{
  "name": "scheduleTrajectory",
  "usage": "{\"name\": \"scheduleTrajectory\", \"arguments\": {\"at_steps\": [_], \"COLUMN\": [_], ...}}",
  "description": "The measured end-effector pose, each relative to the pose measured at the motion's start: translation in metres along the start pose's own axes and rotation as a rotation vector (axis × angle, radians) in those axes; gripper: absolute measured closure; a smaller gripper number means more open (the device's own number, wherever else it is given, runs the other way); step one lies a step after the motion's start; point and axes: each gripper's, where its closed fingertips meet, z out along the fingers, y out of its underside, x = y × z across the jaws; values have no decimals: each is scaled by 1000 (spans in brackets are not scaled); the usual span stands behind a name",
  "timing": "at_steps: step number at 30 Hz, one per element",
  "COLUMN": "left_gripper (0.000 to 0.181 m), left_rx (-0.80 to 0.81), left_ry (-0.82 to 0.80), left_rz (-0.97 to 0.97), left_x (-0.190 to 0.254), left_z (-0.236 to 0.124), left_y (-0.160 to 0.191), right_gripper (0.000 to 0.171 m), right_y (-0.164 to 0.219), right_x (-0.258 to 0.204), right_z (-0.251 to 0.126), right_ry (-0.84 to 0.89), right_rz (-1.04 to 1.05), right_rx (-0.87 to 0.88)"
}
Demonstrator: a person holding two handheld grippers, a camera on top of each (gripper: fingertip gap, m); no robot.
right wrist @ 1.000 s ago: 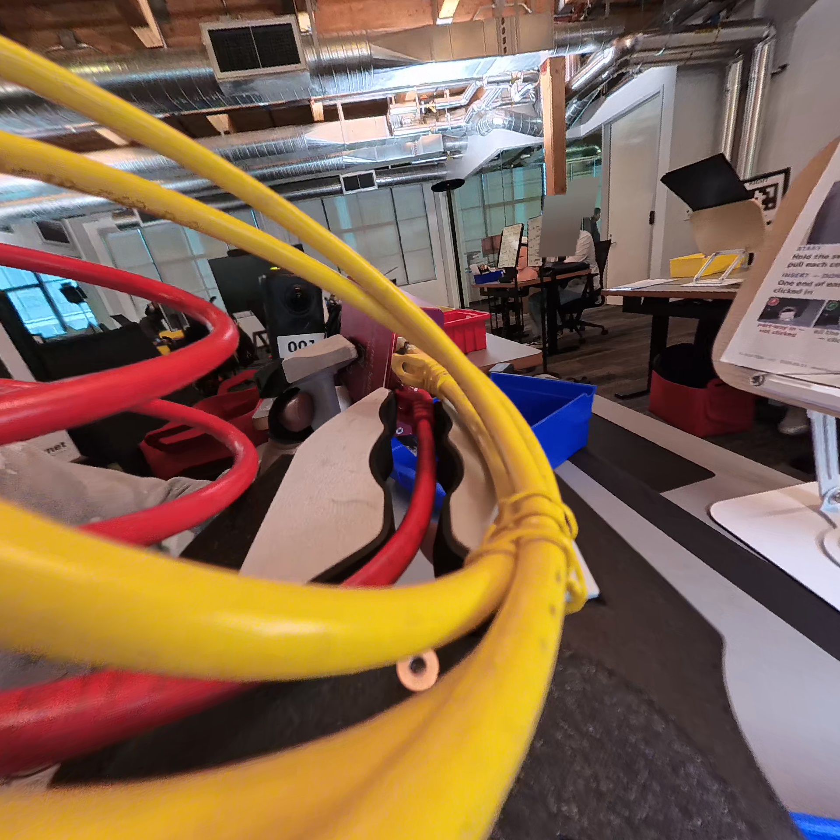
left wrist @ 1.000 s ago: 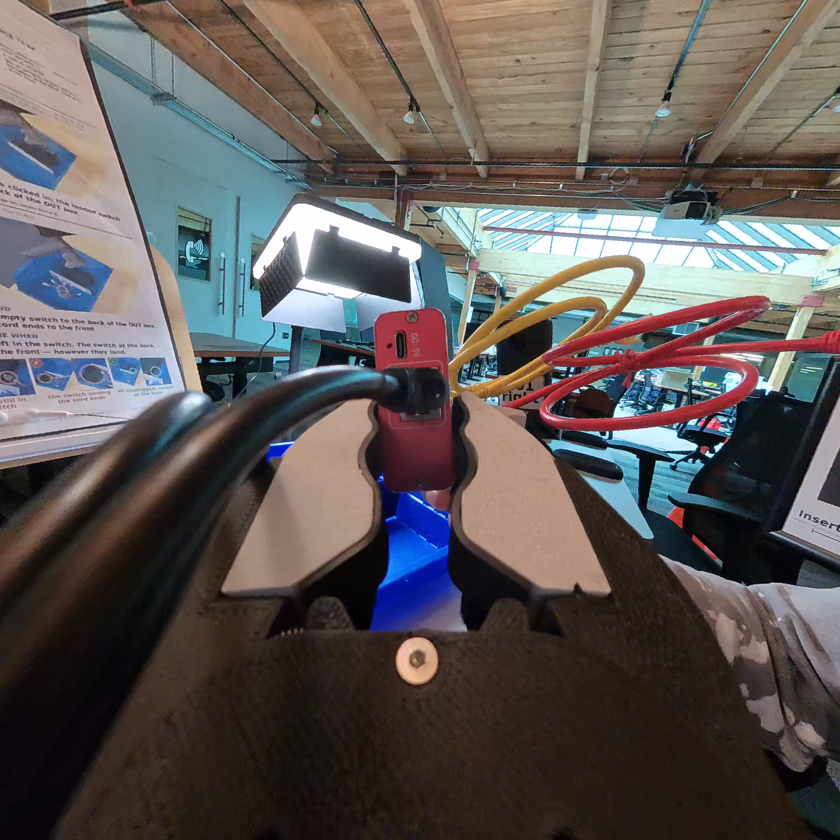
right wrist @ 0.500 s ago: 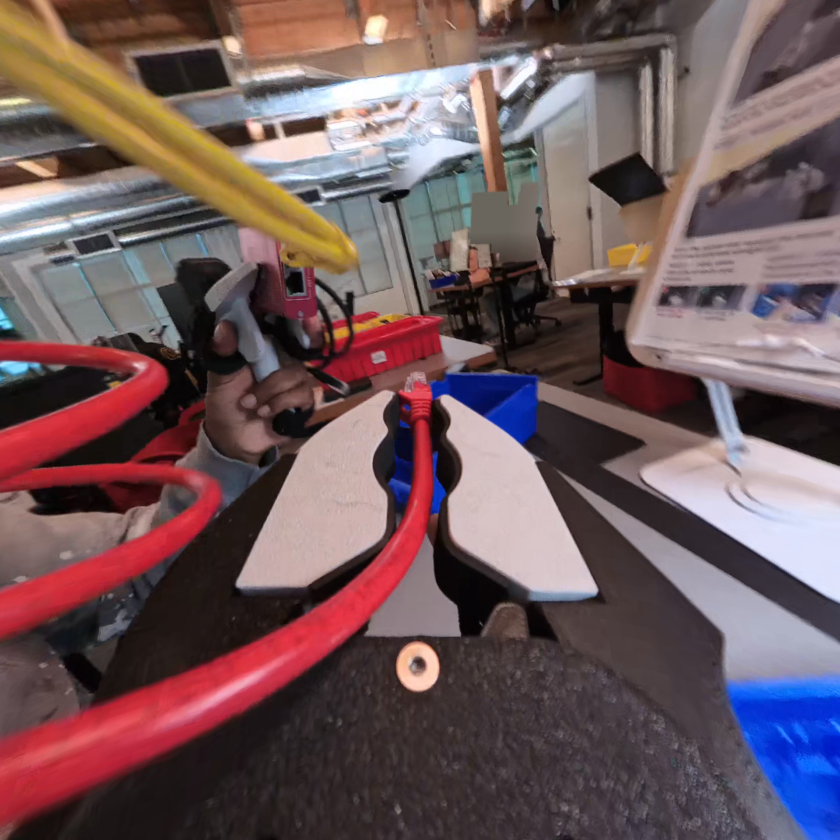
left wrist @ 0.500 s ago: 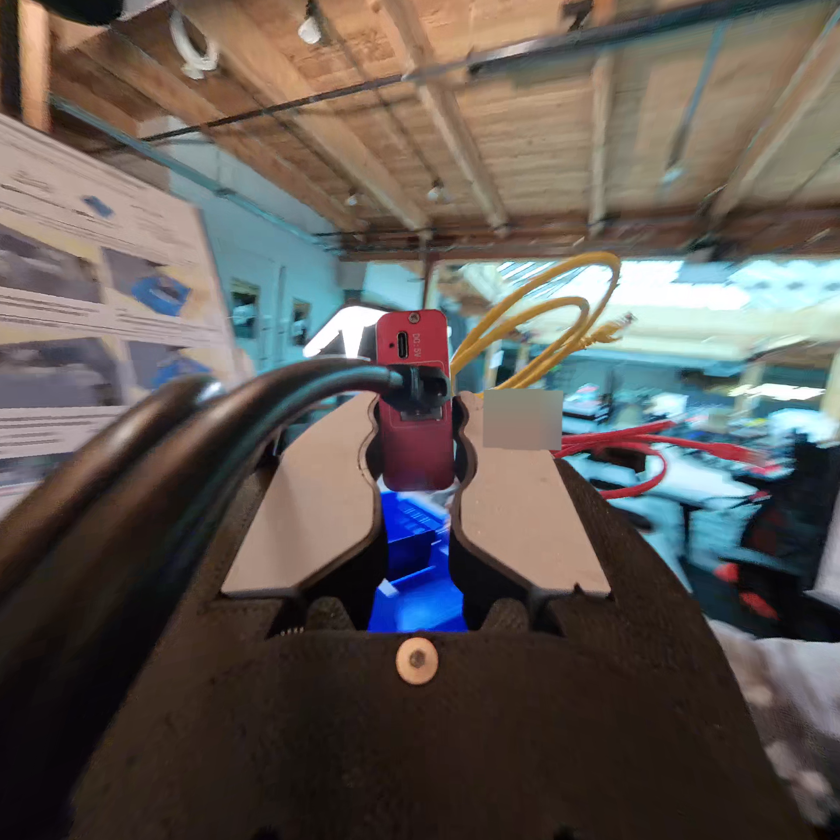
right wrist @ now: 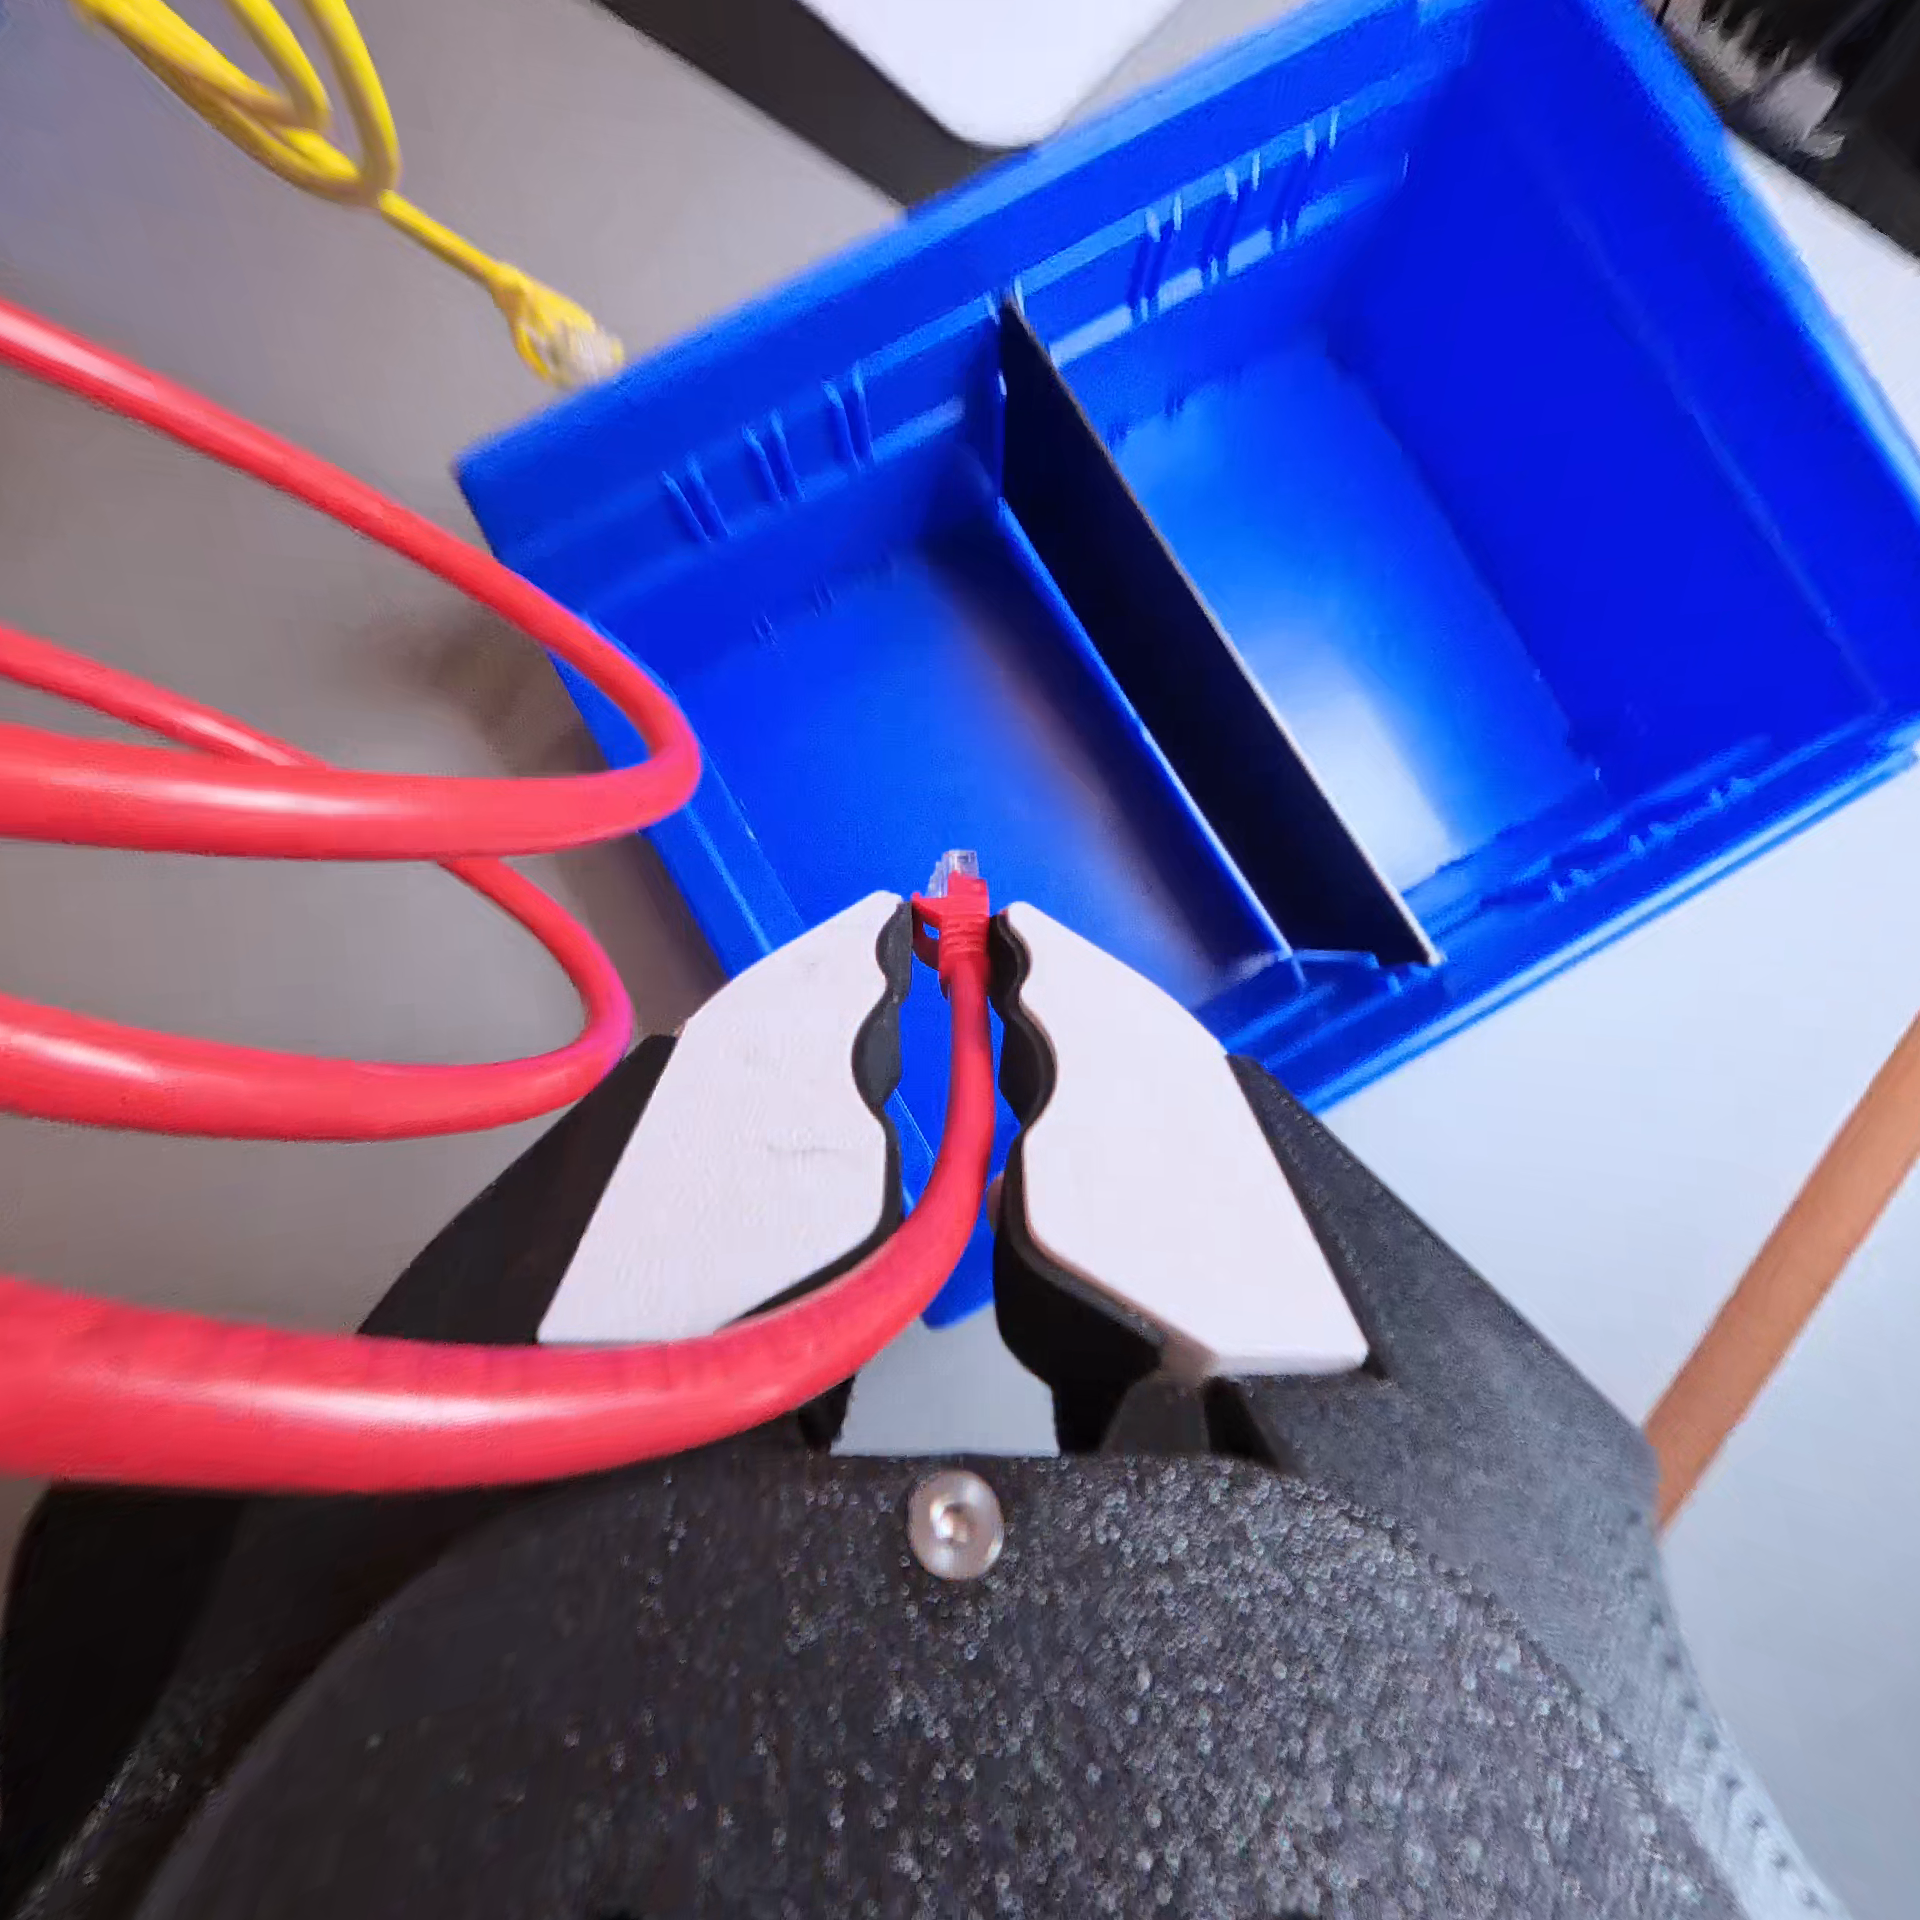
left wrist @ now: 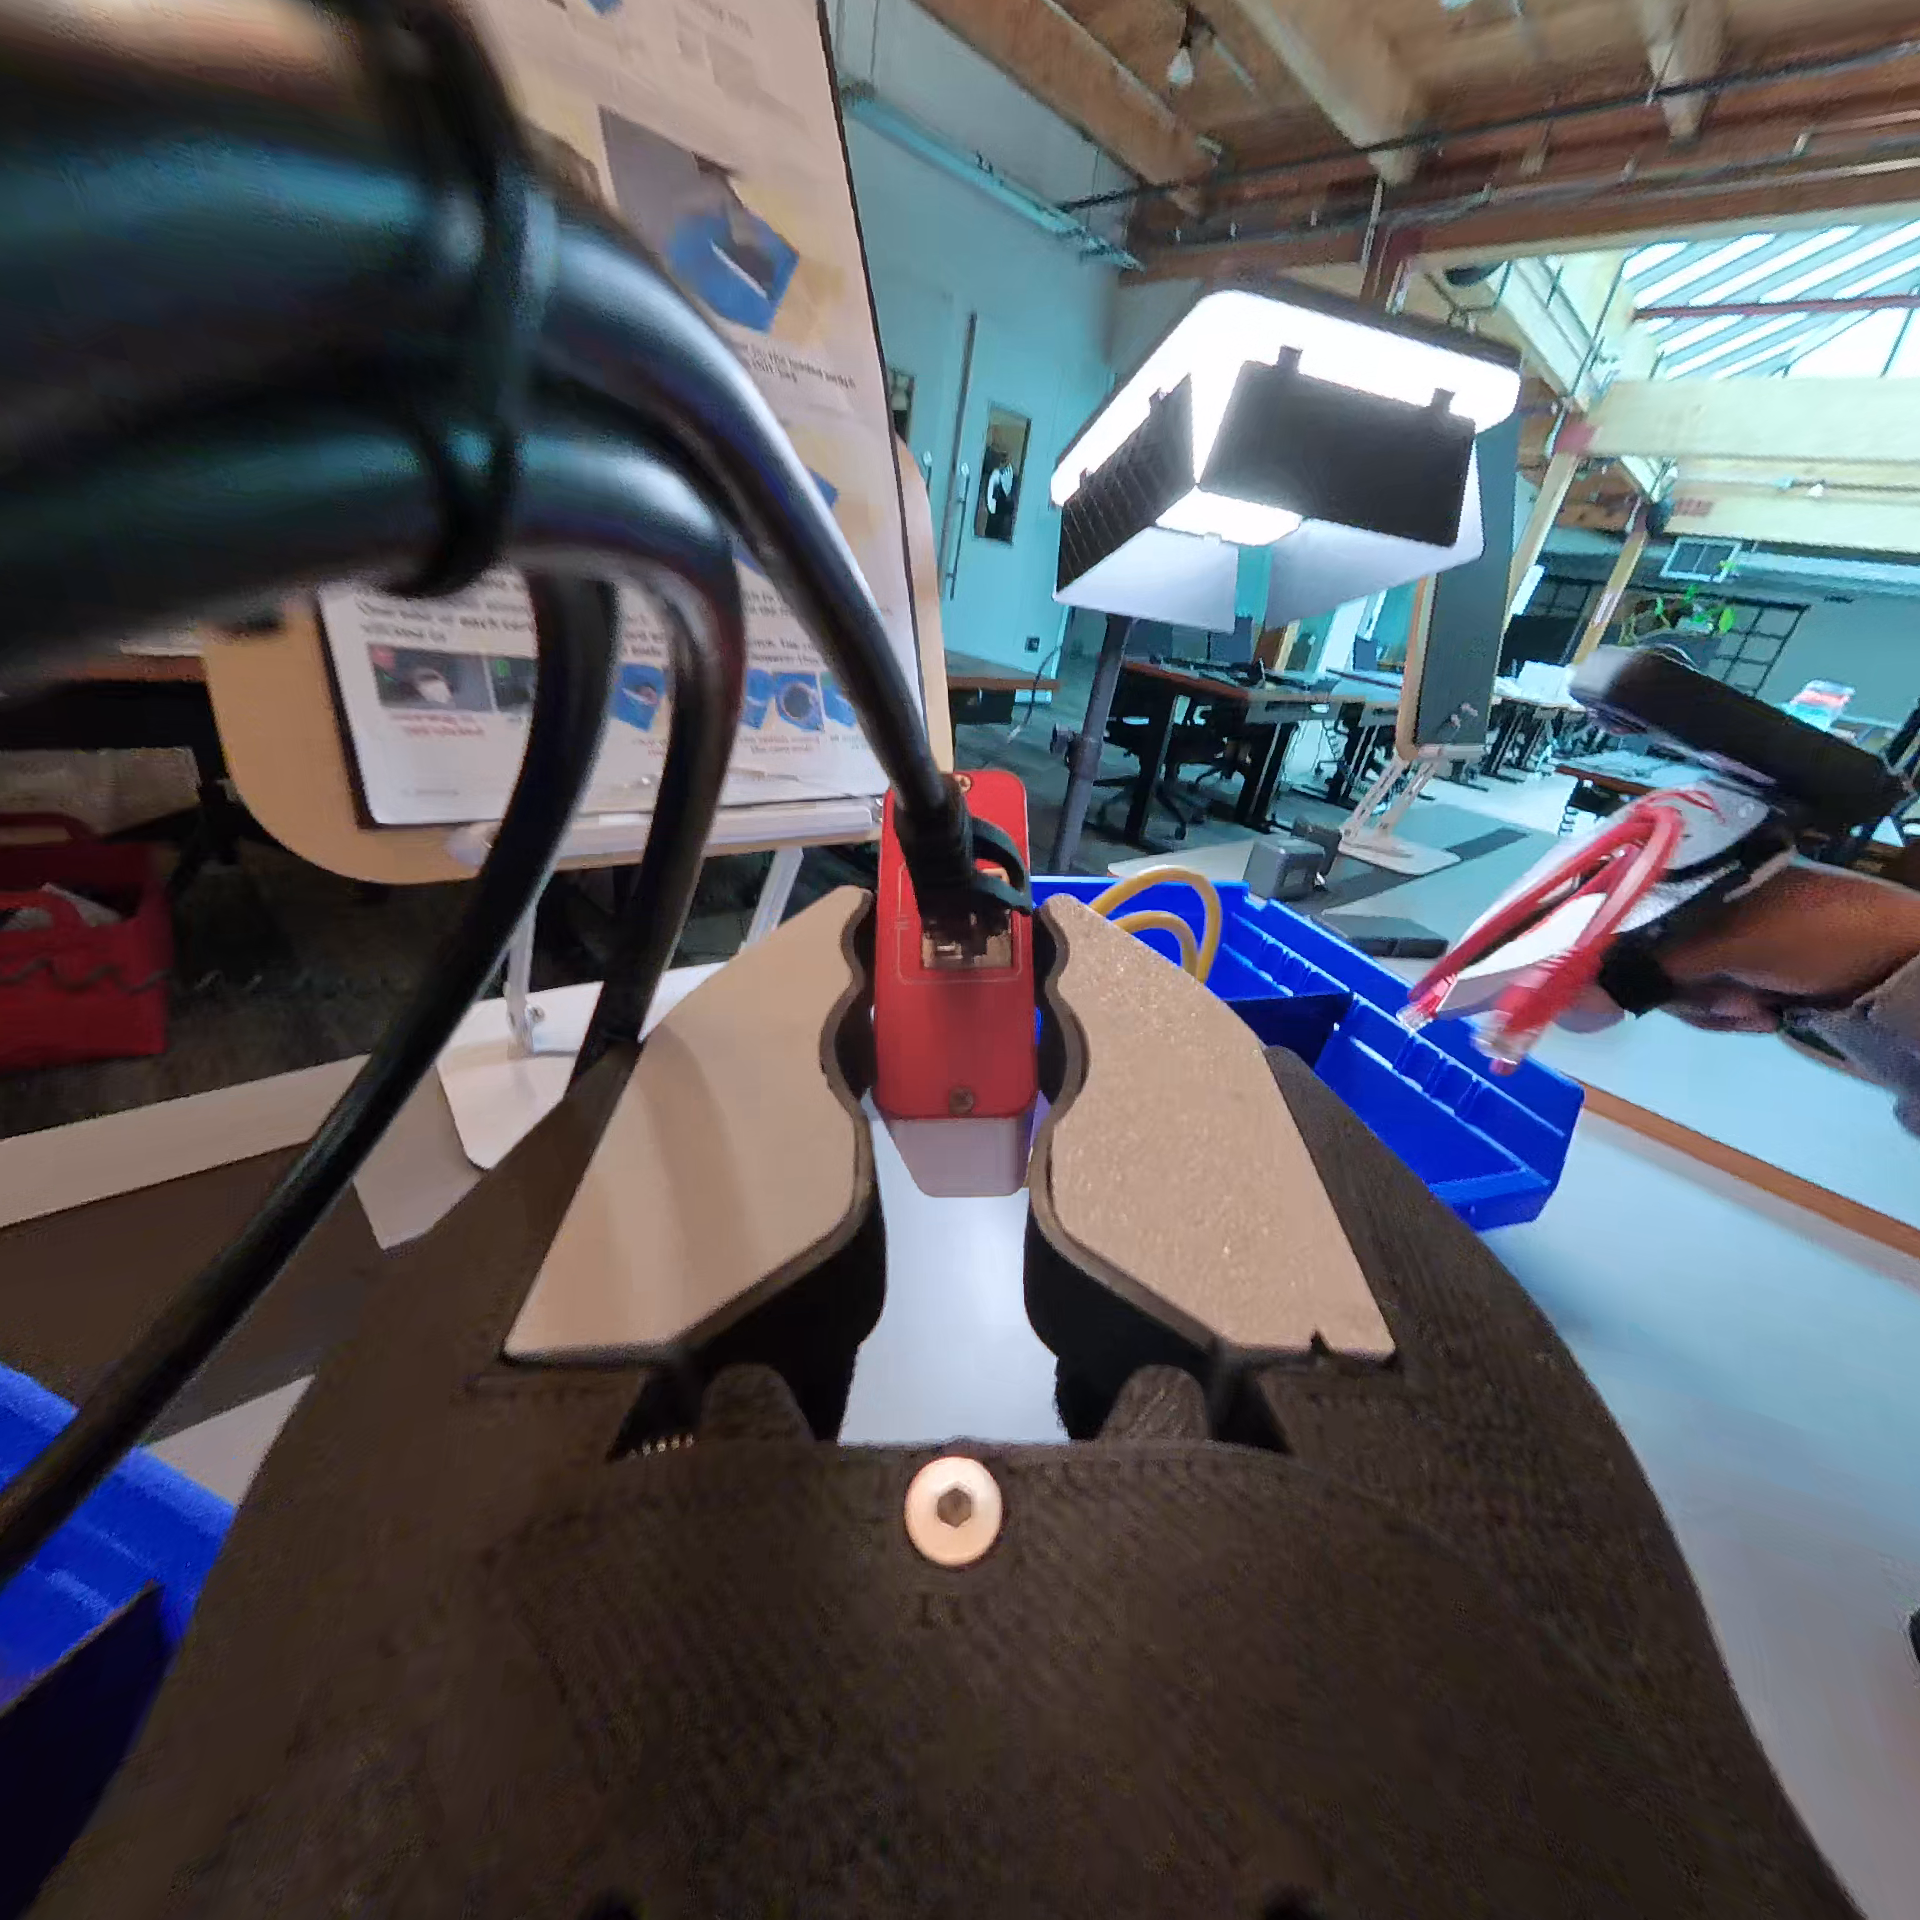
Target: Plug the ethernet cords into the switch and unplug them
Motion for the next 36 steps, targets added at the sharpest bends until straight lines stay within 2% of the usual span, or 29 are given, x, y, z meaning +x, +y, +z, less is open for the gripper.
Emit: {"name": "scheduleTrajectory", "arguments": {"at_steps": [11,15,21,23,29,34,36], "left_gripper": [154,154,154,154,154,154,154], "left_rx": [-39,-44,-41,-40,-40,-42,-34], "left_ry": [37,39,50,49,49,51,56], "left_rz": [-16,-17,-44,-43,-49,-43,-41], "left_x": [17,16,15,15,14,16,18], "left_z": [6,6,5,4,5,6,5], "left_y": [12,12,11,11,11,12,9], "right_gripper": [158,157,158,157,139,135,135], "right_y": [50,52,60,53,7,-36,-63], "right_x": [14,13,39,49,60,44,24], "right_z": [22,29,30,30,14,9,9], "right_ry": [-141,-192,-81,-39,33,109,101], "right_rz": [57,70,45,33,2,-138,-179], "right_rx": [-464,-565,-730,-710,-511,-309,-155]}}
